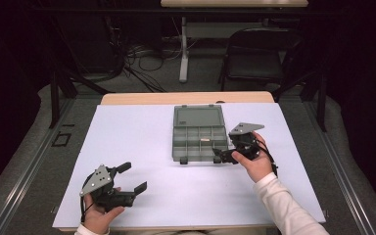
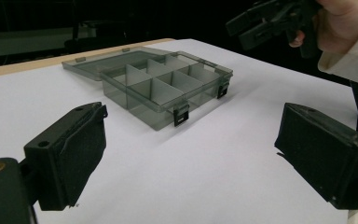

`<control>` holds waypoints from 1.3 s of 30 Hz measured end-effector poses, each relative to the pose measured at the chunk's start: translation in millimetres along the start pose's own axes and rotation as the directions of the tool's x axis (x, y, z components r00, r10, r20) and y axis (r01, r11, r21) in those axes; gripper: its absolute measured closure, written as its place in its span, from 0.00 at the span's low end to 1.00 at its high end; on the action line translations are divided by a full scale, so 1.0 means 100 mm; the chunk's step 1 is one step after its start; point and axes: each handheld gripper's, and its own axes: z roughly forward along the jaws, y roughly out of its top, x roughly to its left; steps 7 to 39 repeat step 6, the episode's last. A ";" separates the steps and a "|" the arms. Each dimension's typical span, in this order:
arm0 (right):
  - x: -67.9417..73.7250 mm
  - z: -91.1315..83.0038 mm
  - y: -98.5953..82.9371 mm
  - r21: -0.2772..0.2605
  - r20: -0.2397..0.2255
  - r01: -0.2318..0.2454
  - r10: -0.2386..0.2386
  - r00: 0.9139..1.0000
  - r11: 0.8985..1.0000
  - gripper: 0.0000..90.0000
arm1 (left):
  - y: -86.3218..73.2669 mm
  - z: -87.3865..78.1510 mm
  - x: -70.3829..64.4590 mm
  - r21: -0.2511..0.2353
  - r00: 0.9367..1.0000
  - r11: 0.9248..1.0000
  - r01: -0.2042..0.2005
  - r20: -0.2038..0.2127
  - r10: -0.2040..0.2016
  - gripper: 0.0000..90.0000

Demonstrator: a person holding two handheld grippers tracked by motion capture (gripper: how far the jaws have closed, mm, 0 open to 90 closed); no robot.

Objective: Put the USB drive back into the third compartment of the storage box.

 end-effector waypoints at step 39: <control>0.11 -0.23 -0.20 -0.045 0.022 -0.012 0.013 1.000 0.999 0.07 | 0.00 0.01 0.00 0.006 1.000 1.000 -0.001 0.001 0.001 0.09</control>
